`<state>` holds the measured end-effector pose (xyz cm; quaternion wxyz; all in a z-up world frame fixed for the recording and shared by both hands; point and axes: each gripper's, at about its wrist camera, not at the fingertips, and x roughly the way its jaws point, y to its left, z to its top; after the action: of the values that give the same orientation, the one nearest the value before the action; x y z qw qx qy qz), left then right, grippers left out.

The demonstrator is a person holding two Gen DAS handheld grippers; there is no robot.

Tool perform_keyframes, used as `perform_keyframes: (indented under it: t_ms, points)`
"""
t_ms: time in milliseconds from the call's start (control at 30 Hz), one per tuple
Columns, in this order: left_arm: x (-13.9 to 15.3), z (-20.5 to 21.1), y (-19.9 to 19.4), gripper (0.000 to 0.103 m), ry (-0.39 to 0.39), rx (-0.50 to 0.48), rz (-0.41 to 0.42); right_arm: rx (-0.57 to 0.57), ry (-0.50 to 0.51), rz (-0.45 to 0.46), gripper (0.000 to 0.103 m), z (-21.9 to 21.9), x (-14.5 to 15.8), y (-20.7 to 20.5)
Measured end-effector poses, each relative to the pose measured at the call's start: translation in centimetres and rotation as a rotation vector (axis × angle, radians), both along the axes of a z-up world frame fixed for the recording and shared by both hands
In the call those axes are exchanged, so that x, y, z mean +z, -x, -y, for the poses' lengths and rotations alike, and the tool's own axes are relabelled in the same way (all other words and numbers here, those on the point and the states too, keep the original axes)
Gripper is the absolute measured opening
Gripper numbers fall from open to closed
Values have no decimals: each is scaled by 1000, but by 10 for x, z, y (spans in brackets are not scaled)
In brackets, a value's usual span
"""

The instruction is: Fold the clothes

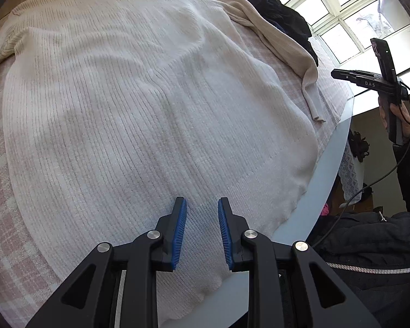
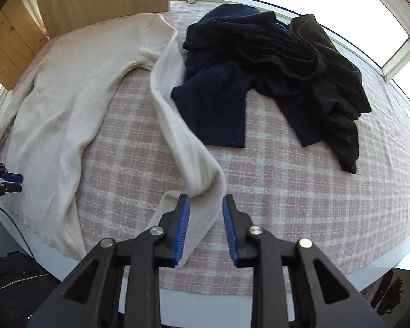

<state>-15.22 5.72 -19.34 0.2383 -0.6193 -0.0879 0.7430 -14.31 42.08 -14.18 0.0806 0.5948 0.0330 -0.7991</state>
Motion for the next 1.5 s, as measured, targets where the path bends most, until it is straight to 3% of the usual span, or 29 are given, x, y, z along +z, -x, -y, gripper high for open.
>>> perform_keyframes:
  t_ms: [67,167,267,433,467,500,600,800,967,1133,1200,1233,1267,1333,1400,1500]
  points:
    - [1,0,1,24,4,-2,2,152,122,31,48,44,-13,-29]
    - [2,0,-1,26,12,-13,2,308,128,84,48,98,-37,-54]
    - [2,-2,-2,29,10,-16,0,371,101,113,48,126,-67,-65]
    - [3,2,-5,29,-2,-6,1,378,74,76,48,147,-85,-65]
    - [4,4,-5,29,-5,-5,2,378,71,73,43,150,-88,-64]
    - [6,8,-7,29,-4,4,-1,375,93,89,25,153,-90,-62]
    - [13,23,-14,29,14,40,-18,371,148,121,7,156,-92,-58]
    - [35,88,-52,46,91,189,-24,217,369,189,7,128,-87,-44]
    - [16,111,-79,47,106,251,55,190,365,190,7,128,-88,-43]
    - [-2,104,-80,45,-17,232,83,186,377,209,7,131,-95,-43]
    - [-3,102,-78,43,-20,213,64,175,394,217,8,128,-97,-44]
    - [-4,101,-78,35,-20,204,53,166,413,224,8,127,-98,-44]
    - [-5,103,-77,19,-38,207,51,153,437,232,8,125,-98,-43]
    - [-7,111,-75,11,-105,225,52,121,490,246,8,121,-99,-41]
    - [-6,122,-75,11,-184,252,47,87,565,257,7,115,-98,-39]
    - [2,131,-74,11,-237,268,21,19,696,271,7,103,-96,-38]
